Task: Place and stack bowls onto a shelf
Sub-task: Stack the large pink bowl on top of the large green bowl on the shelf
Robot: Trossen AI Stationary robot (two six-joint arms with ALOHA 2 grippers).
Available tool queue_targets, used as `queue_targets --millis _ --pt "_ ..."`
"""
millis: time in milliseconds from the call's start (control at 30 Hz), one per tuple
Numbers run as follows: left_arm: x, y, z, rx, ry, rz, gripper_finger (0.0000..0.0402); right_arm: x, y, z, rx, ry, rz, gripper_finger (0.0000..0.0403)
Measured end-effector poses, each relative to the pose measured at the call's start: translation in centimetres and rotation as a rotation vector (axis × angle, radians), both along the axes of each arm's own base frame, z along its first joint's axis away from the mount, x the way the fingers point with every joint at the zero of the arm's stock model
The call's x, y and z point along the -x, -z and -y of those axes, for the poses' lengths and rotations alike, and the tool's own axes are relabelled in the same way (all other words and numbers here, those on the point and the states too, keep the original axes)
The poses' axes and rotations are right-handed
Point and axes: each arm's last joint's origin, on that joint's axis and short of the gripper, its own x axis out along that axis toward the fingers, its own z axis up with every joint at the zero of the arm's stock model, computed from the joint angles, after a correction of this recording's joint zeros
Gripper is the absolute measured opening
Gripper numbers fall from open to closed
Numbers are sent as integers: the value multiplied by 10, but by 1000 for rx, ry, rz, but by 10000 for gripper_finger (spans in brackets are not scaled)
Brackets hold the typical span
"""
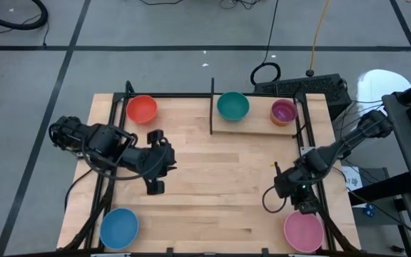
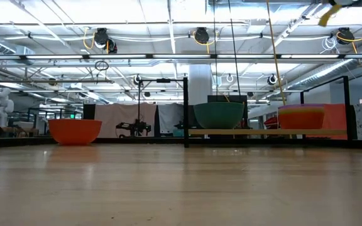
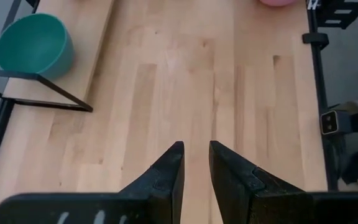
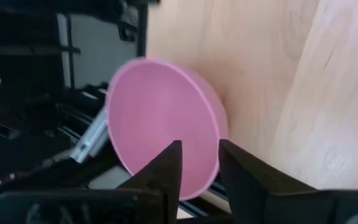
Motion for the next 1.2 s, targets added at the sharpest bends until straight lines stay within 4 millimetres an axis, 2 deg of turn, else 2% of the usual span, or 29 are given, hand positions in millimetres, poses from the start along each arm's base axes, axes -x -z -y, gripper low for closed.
queue_targets --millis 333,600,1067,1200 --pt "3 0 6 11 10 2 81 12 35 -10 0 -89 7 96" --pt "3 0 6 9 9 2 81 16 47 -18 32 -101 80 93" --pt "3 0 6 9 9 2 81 22 79 -29 -96 -52 145 93" --pt "3 0 6 9 9 2 81 22 81 -29 -74 -32 181 86"
